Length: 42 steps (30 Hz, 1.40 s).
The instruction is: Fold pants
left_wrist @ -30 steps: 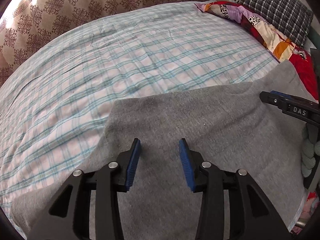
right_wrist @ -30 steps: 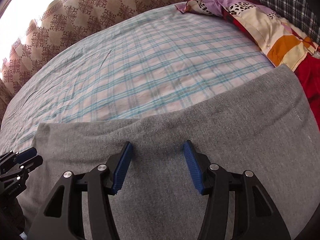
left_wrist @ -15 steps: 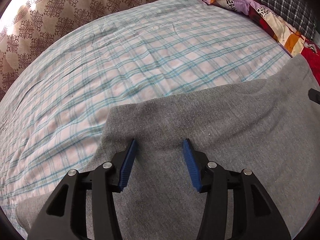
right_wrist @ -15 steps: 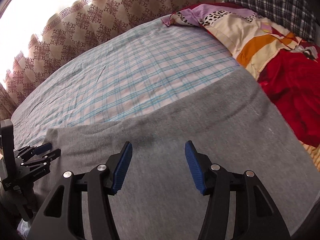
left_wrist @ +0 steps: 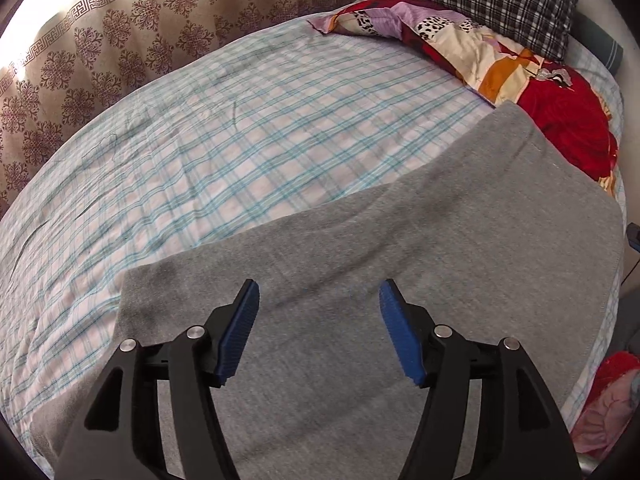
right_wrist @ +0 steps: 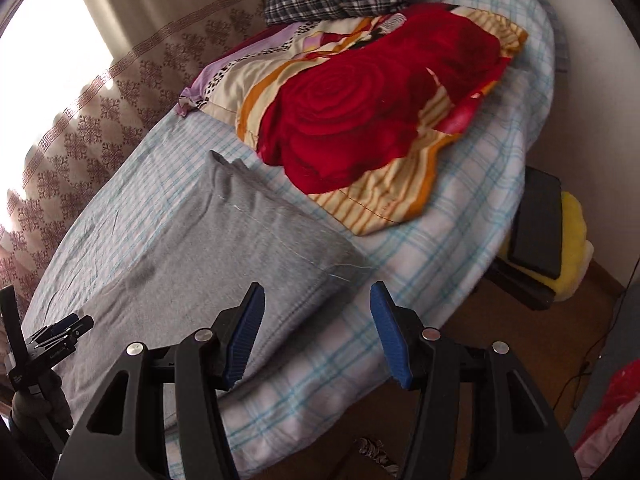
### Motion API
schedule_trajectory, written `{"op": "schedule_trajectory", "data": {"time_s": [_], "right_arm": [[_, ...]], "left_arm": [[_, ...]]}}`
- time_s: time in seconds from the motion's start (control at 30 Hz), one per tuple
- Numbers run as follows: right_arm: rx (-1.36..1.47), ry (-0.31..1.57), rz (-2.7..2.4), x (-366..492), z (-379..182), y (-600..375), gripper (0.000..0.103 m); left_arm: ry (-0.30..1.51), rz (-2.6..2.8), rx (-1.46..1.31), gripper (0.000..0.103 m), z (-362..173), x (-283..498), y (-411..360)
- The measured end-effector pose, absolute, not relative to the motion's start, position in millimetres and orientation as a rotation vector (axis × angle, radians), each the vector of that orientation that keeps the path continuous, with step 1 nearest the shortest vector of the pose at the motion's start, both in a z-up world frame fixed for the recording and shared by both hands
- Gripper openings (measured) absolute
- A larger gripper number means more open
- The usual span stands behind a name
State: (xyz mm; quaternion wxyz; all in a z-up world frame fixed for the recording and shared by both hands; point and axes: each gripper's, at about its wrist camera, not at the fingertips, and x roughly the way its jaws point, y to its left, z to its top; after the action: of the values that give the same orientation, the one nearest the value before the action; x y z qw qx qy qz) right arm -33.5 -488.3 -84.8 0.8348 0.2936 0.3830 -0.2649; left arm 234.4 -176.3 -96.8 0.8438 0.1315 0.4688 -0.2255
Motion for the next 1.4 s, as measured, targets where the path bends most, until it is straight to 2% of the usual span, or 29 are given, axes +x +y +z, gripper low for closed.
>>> {"op": "schedule_trajectory", "data": {"time_s": [0.1, 0.27, 0.4, 0.57, 0.63, 0.73, 0.9, 1.03, 1.2, 1.4], "right_arm": [[0.714, 0.812, -0.538, -37.0, -99.6, -496.0, 0.057], [0.734, 0.805, -0.512, -32.0, -111.2, -493.3, 0.057], [0.711, 0.799, -0.501, -28.9, -107.4, -487.9, 0.048], [0.763, 0.792, -0.496, -29.8, -109.5, -493.9, 0.047], [0.722, 0.775, -0.517, -28.9, -102.3, -494.0, 0.043], [0.710, 0.736, -0.534, -28.8, -92.7, -500.4, 0.043], [0.844, 0.790, -0.489, -20.4, -117.2, -510.7, 0.044], [0.842, 0.793, -0.479, -14.3, -122.2, -499.6, 0.044], [0.812, 0.783, -0.433, -5.4, -114.5, -494.3, 0.023], [0.512, 0.744, -0.417, 11.2, -73.6, -453.5, 0.021]], "left_arm": [[1.005, -0.511, 0.257, 0.071, -94.4, 228.0, -187.6], [1.019, -0.535, 0.257, 0.072, -93.6, 219.4, -197.2], [1.023, -0.544, 0.261, 0.072, -94.7, 217.6, -202.1], [1.027, -0.553, 0.264, 0.072, -96.3, 215.7, -204.1], [1.031, -0.553, 0.265, 0.072, -97.3, 215.5, -203.4], [1.039, -0.548, 0.261, 0.072, -99.2, 216.0, -201.6], [1.040, -0.553, 0.253, 0.072, -98.0, 214.9, -201.9], [1.043, -0.558, 0.260, 0.072, -98.6, 214.5, -204.7], [1.060, -0.580, 0.239, 0.072, -98.0, 215.1, -207.1], [1.090, -0.619, 0.182, 0.072, -91.9, 221.7, -212.1]]}}
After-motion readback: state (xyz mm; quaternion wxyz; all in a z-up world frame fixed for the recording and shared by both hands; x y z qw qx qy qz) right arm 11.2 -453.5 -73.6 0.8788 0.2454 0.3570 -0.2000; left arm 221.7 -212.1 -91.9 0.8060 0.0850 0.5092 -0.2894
